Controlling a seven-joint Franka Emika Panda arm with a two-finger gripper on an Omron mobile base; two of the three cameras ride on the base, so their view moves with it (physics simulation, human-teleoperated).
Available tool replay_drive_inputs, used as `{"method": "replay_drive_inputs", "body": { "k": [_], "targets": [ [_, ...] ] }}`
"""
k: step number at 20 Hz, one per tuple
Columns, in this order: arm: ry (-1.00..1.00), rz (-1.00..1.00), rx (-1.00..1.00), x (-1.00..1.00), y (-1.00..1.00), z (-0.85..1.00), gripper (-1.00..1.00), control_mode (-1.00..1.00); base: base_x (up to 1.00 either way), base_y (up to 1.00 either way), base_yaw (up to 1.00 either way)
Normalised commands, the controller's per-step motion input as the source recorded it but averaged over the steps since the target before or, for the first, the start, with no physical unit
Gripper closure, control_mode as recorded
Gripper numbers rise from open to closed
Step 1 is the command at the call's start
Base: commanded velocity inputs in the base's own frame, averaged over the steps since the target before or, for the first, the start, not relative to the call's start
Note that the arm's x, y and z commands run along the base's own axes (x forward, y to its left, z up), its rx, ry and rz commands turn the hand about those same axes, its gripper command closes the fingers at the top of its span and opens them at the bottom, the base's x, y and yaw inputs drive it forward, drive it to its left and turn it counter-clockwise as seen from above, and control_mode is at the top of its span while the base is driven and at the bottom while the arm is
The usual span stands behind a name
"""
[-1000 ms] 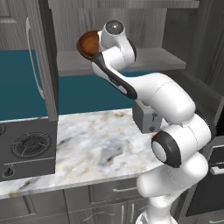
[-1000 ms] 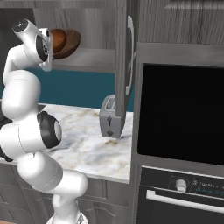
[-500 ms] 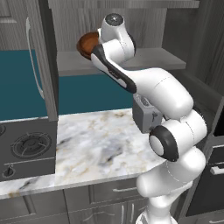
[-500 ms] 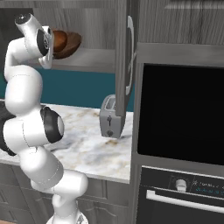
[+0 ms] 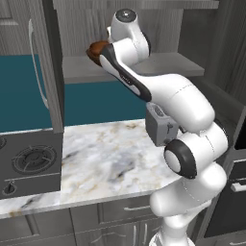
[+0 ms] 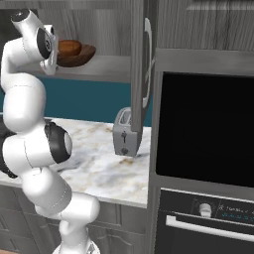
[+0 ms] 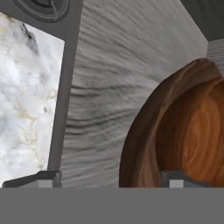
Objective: Pick up the bowls on the counter and stack them on top of one another in the open cabinet. Place the smaller bowl on top of the larger bowl.
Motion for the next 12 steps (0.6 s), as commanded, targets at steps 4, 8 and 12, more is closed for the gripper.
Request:
{"method": "replay_drive_inputs", "body": {
  "k": [4, 8, 12],
  "targets": [
    [-0.02, 0.0, 0.0, -0.4, 0.0, 0.02, -1.0, -1.0, 0.0, 0.0, 0.0],
    [0.0, 0.0, 0.0, -0.5, 0.0, 0.0, -1.0, -1.0, 0.0, 0.0, 0.0],
    [-0.01, 0.0, 0.0, -0.55, 0.0, 0.0, -1.0, -1.0, 0.0, 0.0, 0.0]
  ]
}}
